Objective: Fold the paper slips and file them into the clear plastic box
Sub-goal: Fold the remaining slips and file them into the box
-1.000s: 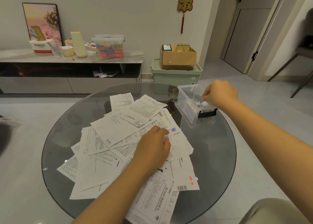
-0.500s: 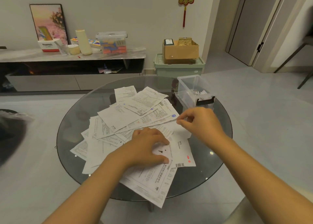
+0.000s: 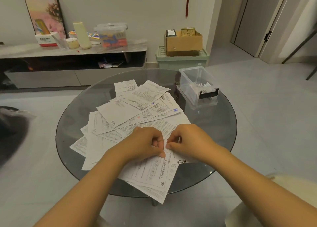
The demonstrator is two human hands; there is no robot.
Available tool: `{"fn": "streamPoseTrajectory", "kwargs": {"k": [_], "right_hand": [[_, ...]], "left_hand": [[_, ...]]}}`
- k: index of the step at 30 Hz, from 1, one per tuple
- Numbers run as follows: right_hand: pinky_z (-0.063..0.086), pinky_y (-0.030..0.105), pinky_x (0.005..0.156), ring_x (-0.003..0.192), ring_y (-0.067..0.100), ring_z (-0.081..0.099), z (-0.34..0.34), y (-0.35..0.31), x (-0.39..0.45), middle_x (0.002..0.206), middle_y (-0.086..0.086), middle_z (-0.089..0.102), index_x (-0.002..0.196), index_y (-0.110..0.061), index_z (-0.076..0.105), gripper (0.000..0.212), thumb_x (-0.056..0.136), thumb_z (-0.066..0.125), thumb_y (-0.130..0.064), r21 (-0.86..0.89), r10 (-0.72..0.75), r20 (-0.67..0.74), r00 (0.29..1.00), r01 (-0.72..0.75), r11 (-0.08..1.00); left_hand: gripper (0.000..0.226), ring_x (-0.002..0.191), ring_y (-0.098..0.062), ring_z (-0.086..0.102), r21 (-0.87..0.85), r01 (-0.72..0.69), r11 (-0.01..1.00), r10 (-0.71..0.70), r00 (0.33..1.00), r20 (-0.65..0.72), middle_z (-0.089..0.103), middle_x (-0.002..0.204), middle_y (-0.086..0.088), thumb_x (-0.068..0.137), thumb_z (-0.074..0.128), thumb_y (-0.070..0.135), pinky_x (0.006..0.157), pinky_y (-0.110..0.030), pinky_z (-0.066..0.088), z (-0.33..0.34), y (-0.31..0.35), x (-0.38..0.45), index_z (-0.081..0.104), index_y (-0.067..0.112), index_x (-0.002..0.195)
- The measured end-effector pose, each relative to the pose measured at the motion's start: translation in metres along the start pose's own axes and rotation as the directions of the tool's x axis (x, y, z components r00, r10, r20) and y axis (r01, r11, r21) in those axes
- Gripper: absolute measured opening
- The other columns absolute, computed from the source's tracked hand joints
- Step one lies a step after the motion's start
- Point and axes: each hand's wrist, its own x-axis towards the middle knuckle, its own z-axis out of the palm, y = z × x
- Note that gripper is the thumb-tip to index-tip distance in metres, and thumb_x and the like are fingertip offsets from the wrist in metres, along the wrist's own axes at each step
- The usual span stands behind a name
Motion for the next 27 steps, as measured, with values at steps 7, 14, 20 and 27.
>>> {"fn": "streamPoseTrajectory", "kwargs": {"k": [7,14,20,27], "right_hand": [[0.044,0.025,0.057,0.061,0.009,0.054,-0.006,0.001,0.001,0.069,-0.004,0.066,0.076,-0.019,0.070,0.019,0.087,0.060,-0.030,0.280,0.058,-0.011,0.998,-0.052,0.958],[0.038,0.006,0.043,0.051,0.003,0.057,-0.014,0.008,0.003,0.068,0.004,0.069,0.084,-0.012,0.068,0.006,0.085,0.063,-0.013,0.469,0.252,-0.085,0.964,-0.184,0.864],[0.035,0.012,0.037,0.044,0.010,0.059,-0.018,0.010,-0.005,0.061,0.008,0.067,0.085,-0.014,0.066,0.018,0.086,0.053,-0.002,0.682,0.371,-0.082,0.925,-0.219,0.697],[0.044,0.019,0.043,0.055,0.016,0.066,-0.023,0.006,-0.010,0.075,0.011,0.072,0.097,-0.007,0.064,0.018,0.090,0.048,-0.001,0.902,0.295,0.032,0.955,-0.155,0.402]], "left_hand": [[0.015,0.075,0.001,0.055,-0.165,-0.018,0.986,-0.020,0.974,-0.226,0.062,0.078,0.014,0.077,0.074,0.029,0.065,-0.018,0.038,-0.003,0.005,0.004,0.059,0.028,0.074],[0.023,0.113,-0.002,0.038,0.164,-0.154,0.974,0.211,0.877,-0.431,0.052,0.108,0.021,0.082,0.066,0.040,0.097,-0.022,0.013,0.002,0.001,0.006,0.060,0.033,0.104],[0.078,0.127,-0.005,0.029,0.120,-0.134,0.984,0.150,0.979,-0.141,0.039,0.134,0.019,0.063,0.048,0.084,0.108,-0.032,0.023,0.010,-0.002,-0.006,0.043,0.044,0.129],[0.016,0.074,-0.004,0.055,-0.118,-0.075,0.990,0.029,0.935,-0.352,0.062,0.076,0.014,0.089,0.059,0.023,0.066,-0.020,0.040,0.008,0.003,-0.010,0.059,0.037,0.082]]}}
